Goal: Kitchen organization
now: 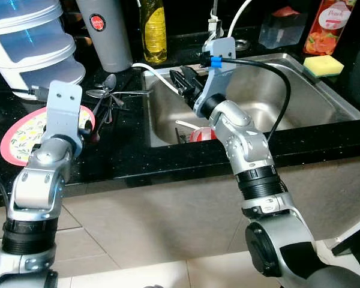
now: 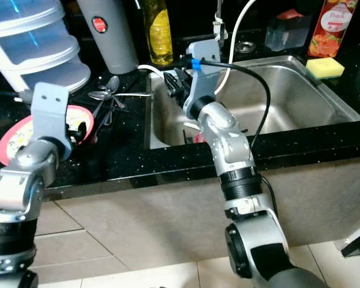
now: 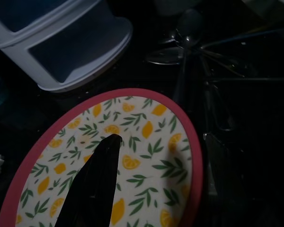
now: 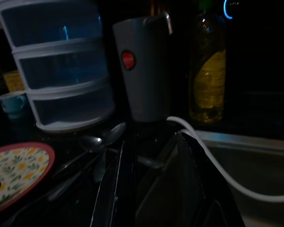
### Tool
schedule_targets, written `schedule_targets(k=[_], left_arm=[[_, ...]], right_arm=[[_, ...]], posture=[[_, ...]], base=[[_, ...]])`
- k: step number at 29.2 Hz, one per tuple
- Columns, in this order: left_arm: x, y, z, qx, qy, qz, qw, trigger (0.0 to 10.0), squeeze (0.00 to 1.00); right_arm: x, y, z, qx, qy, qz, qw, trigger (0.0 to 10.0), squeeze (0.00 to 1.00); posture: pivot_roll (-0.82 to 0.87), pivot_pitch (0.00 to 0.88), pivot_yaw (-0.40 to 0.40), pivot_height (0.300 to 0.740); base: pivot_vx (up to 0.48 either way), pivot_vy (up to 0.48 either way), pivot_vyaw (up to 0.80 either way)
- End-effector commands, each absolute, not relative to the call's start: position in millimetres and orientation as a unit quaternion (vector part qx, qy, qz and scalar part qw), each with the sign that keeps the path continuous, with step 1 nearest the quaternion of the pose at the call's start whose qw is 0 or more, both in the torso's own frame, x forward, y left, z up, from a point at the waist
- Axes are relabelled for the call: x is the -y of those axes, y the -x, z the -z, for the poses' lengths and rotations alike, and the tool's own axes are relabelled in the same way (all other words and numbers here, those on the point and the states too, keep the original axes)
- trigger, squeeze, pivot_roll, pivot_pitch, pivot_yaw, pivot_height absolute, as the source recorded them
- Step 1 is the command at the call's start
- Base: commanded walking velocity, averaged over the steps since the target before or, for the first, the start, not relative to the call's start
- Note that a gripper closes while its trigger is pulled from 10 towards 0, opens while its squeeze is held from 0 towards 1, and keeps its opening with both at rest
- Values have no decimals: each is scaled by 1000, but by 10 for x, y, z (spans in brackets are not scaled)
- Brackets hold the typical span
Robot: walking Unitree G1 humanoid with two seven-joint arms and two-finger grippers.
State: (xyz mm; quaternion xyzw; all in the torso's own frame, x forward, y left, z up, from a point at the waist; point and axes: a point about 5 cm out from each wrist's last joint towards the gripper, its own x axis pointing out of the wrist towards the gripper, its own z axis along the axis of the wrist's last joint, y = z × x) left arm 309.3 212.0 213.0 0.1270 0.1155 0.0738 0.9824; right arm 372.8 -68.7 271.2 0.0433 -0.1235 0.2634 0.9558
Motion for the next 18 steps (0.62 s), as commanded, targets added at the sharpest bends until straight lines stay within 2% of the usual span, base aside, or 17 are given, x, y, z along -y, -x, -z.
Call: schedule_targets(k=[1, 10, 18], left_arm=[[-2183, -3045, -2021, -148, -158, -70, 974, 10000, 0], [-2201, -2928, -1903, -182, -233, -52, 954, 10000, 0], [-2369, -2891, -1768, -220, -290, -84, 928, 10000, 0]], right_arm=[[646, -3730, -2719, 126, -55, -258, 956, 10000, 0], [586, -3688, -2638, 116, -49, -278, 952, 10000, 0], [726, -3696, -2681, 122, -50, -250, 959, 10000, 0]], posture=[[118, 0, 93, 740], [129, 0, 94, 740], [79, 0, 124, 740]], base=[[0, 0, 0], [0, 0, 0], [0, 0, 0]])
